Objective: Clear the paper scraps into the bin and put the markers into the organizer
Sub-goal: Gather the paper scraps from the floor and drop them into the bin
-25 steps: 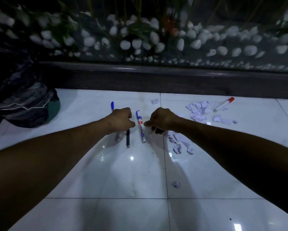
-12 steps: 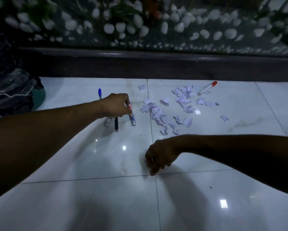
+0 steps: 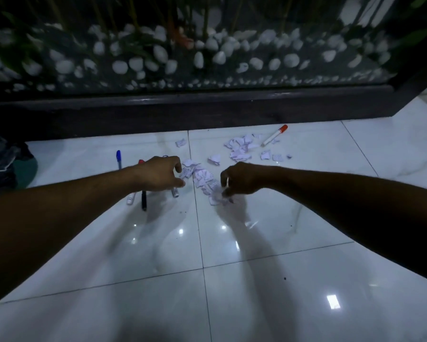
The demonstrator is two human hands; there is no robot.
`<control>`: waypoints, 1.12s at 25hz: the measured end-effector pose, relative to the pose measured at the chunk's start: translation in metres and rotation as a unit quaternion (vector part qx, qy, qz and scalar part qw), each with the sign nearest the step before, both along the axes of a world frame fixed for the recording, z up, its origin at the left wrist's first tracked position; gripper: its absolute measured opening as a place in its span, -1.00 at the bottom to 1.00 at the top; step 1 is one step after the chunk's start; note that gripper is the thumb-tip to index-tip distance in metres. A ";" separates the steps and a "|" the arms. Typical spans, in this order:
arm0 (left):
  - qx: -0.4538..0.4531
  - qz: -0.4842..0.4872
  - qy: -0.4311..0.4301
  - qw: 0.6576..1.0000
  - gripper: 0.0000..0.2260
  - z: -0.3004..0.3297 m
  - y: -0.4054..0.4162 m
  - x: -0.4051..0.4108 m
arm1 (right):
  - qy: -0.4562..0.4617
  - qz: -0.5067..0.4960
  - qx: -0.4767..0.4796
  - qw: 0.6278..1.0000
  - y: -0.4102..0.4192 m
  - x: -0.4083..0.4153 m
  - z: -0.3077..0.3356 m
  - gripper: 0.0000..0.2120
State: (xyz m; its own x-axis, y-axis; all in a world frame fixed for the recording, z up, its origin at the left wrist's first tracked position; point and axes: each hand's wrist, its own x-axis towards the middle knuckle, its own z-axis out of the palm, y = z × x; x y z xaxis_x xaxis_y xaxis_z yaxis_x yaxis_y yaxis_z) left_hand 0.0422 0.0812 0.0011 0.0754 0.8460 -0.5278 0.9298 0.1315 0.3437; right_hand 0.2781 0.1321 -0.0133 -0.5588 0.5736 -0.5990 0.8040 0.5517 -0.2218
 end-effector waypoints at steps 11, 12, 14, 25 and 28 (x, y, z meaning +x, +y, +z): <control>-0.005 -0.101 0.048 0.994 -0.46 0.024 -0.025 0.047 | -0.029 -0.088 0.090 0.992 0.027 0.087 0.063 -0.57; -0.005 -0.099 0.051 0.994 -0.45 0.022 -0.021 0.050 | -0.030 -0.107 0.090 0.990 0.027 0.098 0.063 -0.57; -0.001 -0.096 0.041 0.995 -0.44 0.015 -0.011 0.059 | -0.047 -0.142 0.087 0.985 0.025 0.124 0.058 -0.58; 0.062 0.062 0.088 0.992 -0.32 -0.050 0.052 0.070 | -0.054 -0.336 0.083 0.937 0.043 0.205 -0.015 -0.54; 0.066 0.108 0.116 0.985 -0.36 -0.060 0.057 0.075 | -0.027 -0.350 0.105 0.931 0.044 0.194 -0.046 -0.47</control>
State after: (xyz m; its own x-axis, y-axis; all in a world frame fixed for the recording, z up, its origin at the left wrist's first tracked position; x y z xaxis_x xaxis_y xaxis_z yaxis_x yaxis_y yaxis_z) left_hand 0.1171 0.1377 -0.0594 -0.2243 0.8914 -0.3939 0.9405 0.3038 0.1521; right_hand 0.4724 0.1763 -0.0592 0.0231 0.8933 -0.4488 0.9897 -0.0840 -0.1163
